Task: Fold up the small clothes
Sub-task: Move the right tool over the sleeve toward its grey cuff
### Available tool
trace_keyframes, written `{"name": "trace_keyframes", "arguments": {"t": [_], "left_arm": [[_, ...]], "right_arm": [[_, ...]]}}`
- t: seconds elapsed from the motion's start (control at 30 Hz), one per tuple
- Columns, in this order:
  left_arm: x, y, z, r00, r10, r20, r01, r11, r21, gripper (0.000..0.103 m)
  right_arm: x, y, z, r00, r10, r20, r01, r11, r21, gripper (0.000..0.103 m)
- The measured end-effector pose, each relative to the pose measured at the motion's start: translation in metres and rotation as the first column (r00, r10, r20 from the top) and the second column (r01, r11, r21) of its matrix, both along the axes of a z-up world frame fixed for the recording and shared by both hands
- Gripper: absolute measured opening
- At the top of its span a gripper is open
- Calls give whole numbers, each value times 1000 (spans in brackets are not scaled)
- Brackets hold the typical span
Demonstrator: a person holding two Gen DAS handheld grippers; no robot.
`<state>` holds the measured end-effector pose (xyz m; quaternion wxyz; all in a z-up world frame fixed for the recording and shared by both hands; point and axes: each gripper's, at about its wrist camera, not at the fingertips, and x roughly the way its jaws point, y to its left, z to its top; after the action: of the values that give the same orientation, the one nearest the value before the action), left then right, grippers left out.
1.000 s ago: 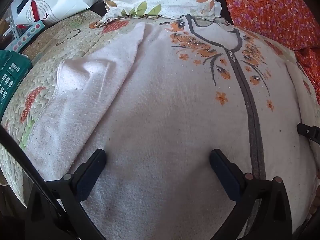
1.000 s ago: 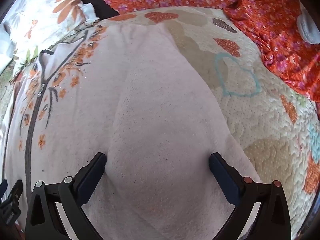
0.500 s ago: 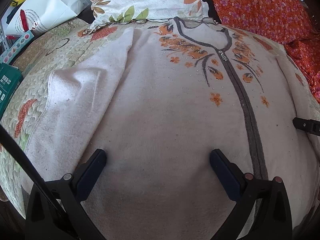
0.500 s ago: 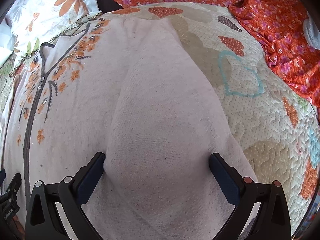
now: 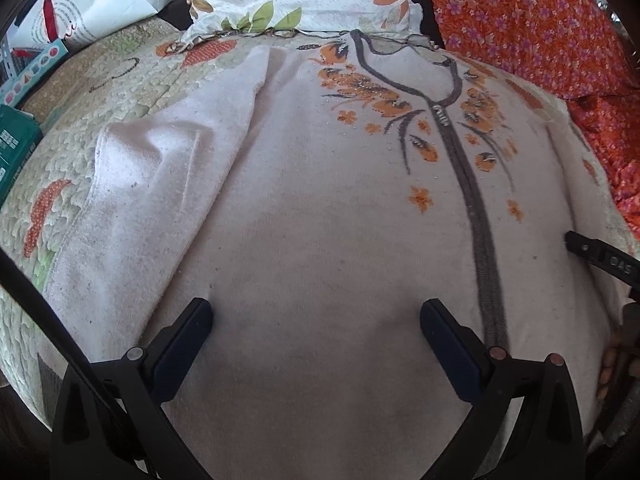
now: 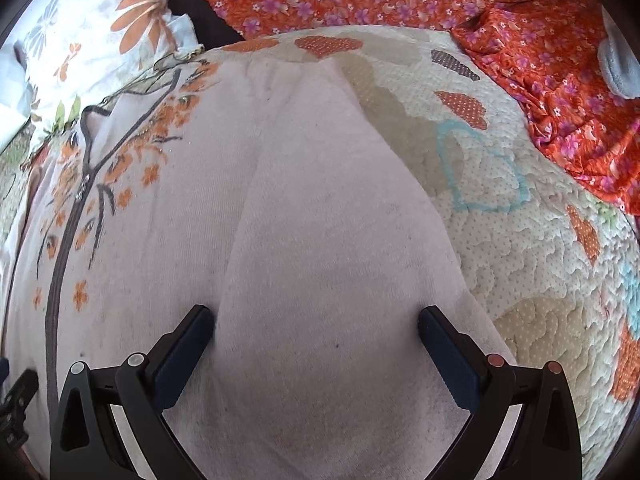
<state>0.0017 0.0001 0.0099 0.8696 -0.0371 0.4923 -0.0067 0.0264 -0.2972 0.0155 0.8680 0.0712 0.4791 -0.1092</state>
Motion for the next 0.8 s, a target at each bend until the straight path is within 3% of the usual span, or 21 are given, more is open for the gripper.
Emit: {"name": "trace_keyframes", "arguments": {"t": [0.13, 0.53, 0.67, 0.8], "left_arm": [[-7, -3, 8, 999, -35, 9, 36, 997, -75, 103], [-24, -28, 32, 992, -104, 77, 111, 990, -82, 103], [-31, -27, 46, 987, -110, 117, 120, 989, -88, 103], [-38, -16, 62, 984, -100, 149, 113, 990, -87, 103]], "right_arm": [[9, -1, 0, 999, 2, -36, -1, 1000, 21, 103], [7, 1, 1, 997, 20, -77, -20, 1000, -7, 103], [-10, 11, 14, 998, 53, -24, -54, 998, -25, 95], [-33, 15, 27, 995, 76, 62, -73, 996, -44, 93]]}}
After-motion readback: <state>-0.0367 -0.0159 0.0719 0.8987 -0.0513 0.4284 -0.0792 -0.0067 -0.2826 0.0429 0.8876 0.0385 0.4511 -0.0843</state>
